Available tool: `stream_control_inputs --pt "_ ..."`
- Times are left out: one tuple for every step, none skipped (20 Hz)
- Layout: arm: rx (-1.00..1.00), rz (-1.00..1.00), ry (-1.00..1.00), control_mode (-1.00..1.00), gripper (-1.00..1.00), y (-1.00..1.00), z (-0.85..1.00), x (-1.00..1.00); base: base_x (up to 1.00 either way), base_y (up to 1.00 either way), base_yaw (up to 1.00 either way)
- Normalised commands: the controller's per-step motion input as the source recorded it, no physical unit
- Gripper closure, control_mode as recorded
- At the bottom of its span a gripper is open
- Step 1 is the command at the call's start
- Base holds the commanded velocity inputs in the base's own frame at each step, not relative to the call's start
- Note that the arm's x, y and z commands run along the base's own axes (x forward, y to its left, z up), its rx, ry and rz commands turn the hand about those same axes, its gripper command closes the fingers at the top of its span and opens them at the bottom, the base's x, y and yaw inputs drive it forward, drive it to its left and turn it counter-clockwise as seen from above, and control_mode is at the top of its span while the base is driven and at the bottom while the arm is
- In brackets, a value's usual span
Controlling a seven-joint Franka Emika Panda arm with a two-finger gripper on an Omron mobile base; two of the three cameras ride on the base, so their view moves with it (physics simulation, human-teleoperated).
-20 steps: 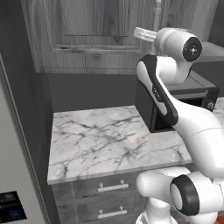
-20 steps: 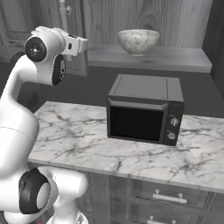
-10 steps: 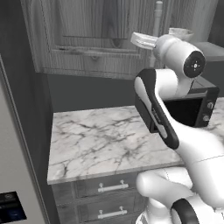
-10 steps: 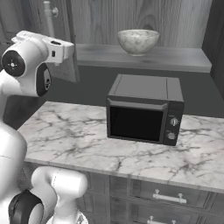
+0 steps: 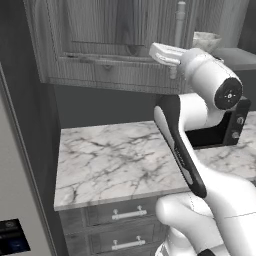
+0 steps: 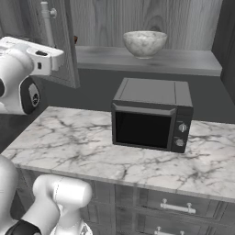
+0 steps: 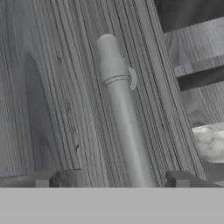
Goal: Move the bowls from the cabinet to the plates on the dining table.
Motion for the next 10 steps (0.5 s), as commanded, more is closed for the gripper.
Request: stream_control_inputs --pt "0.03 0.0 -0.03 -1.0 -1.0 -0.18 0.14 -0.42 0.0 0.0 0.0" --pt "0.03 0.01 -0.03 -1.0 -1.0 -0.28 0.18 -0.51 0.0 0.0 0.0" --pt "0.04 0.01 -0.02 -1.0 -1.0 -0.36 0.23 -0.51 0.0 0.0 0.0" --pt "0.05 0.01 -0.03 -1.0 -1.0 -0.39 0.25 -0.56 0.0 0.0 0.0" --pt "0.06 0.0 -0.02 -1.0 -1.0 -0.4 0.24 -0.59 0.0 0.0 0.0" --pt "0.05 0.0 -0.01 -1.0 -1.0 -0.4 0.21 -0.62 0.0 0.0 0.0" --pt "0.03 0.0 -0.01 -1.0 -1.0 -0.4 0.16 -0.65 0.0 0.0 0.0" --pt "0.0 0.0 0.0 -1.0 -1.0 -0.44 0.0 -0.54 0.0 0.0 0.0" --pt "0.0 0.02 0.0 -1.0 -1.0 -0.46 0.0 -0.51 0.0 0.0 0.0" --pt "0.0 0.02 0.0 -1.0 -1.0 -0.43 0.0 -0.55 0.0 0.0 0.0"
